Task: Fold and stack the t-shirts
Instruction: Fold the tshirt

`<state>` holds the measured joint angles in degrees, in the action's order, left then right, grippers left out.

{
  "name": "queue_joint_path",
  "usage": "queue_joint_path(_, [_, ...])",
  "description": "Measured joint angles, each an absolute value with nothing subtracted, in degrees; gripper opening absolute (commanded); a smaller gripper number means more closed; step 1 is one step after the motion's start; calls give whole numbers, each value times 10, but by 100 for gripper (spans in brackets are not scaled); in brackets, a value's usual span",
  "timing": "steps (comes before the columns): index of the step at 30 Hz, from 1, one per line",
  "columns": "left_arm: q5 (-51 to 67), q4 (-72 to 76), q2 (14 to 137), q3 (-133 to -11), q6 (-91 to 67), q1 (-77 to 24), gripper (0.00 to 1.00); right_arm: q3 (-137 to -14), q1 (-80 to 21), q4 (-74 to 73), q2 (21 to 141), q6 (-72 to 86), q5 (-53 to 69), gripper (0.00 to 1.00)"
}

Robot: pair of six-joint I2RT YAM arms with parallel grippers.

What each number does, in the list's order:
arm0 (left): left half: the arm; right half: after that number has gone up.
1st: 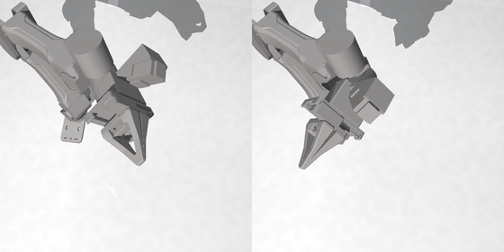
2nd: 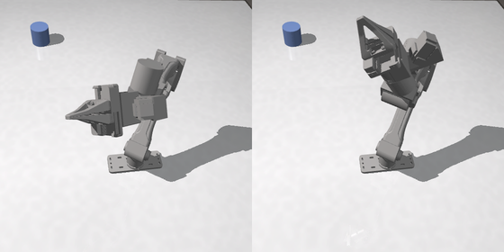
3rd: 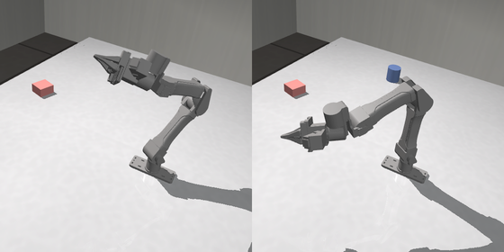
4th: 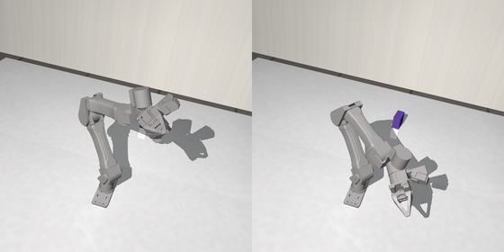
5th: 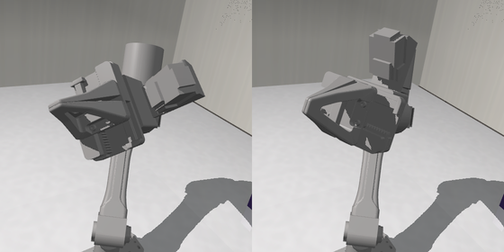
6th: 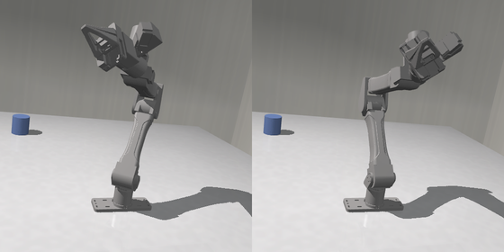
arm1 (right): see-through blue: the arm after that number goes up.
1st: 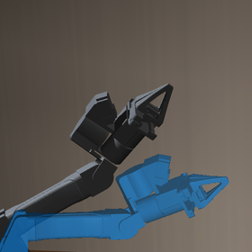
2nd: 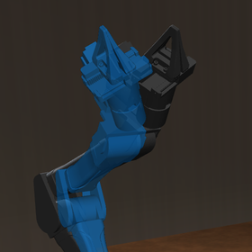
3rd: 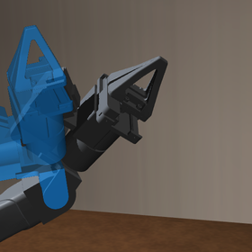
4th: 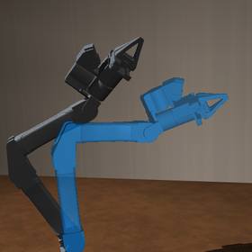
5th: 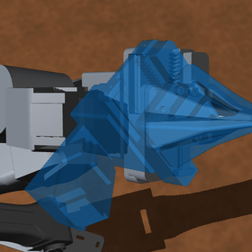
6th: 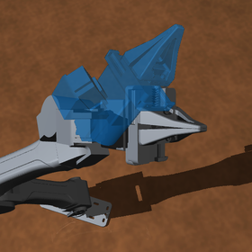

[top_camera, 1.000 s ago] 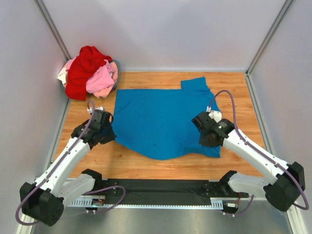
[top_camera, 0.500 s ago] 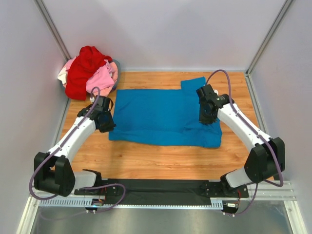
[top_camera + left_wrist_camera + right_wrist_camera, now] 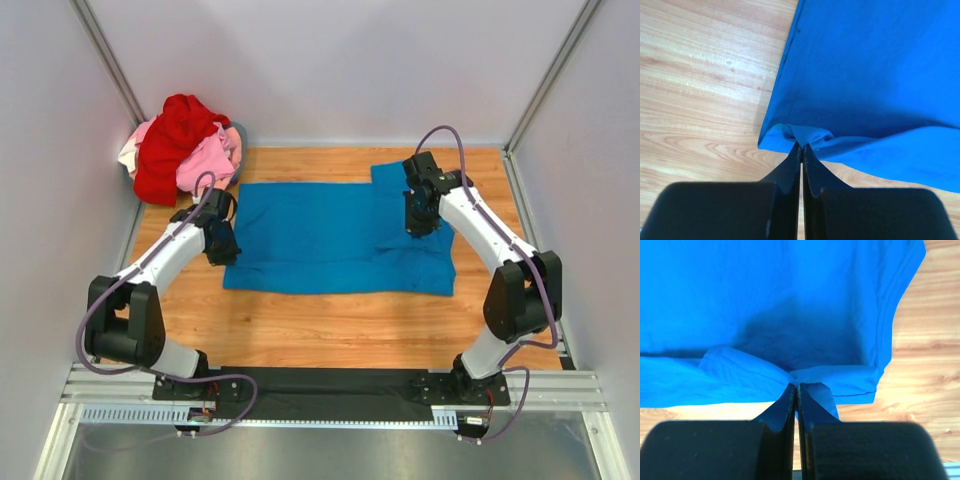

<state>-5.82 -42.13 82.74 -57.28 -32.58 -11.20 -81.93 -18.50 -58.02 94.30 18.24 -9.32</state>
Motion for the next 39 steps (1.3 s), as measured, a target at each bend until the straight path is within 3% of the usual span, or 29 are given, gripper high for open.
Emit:
queue_joint_path(16, [-61,-408,918,-626,-309,-104,2,-841,-178,-559,1002,157,-133,2])
queue_joint_path(17, [-61,-408,929,-632,-308,-103,6,-841,-176,-556,1003,155,-136,7])
queue_joint_path(18, [-60,-410,941,-641,-307,-102,21,-845,-175,-555,1008,153,-139,16])
queue_joint_path(19, [-60,-410,952,-649,-304,-102,32,-854,-172,-556,1018,151,-142,31])
queue_joint_path(20, [-59,-412,969,-662,-303,-101,43,-868,-168,-555,1034,150,-146,54])
queue_joint_path(21, [-57,-414,980,-672,-303,-101,61,-882,-163,-555,1052,148,-151,65])
queue_joint_path(23, [-52,-413,989,-684,-305,-100,73,-919,-151,-559,1093,139,-166,79])
queue_joint_path(24, [-51,-415,986,-686,-304,-100,82,-950,-145,-565,1111,133,-178,80])
queue_joint_path(28, [-51,-425,934,-687,-307,-100,83,-1003,-122,-575,1151,135,-202,84])
queue_joint_path(31, [-50,-418,859,-663,-310,-100,83,-980,-108,-562,1109,154,-209,85])
queue_joint_path(39, [-24,-366,694,-446,-354,-100,79,-597,16,-449,729,296,-43,76])
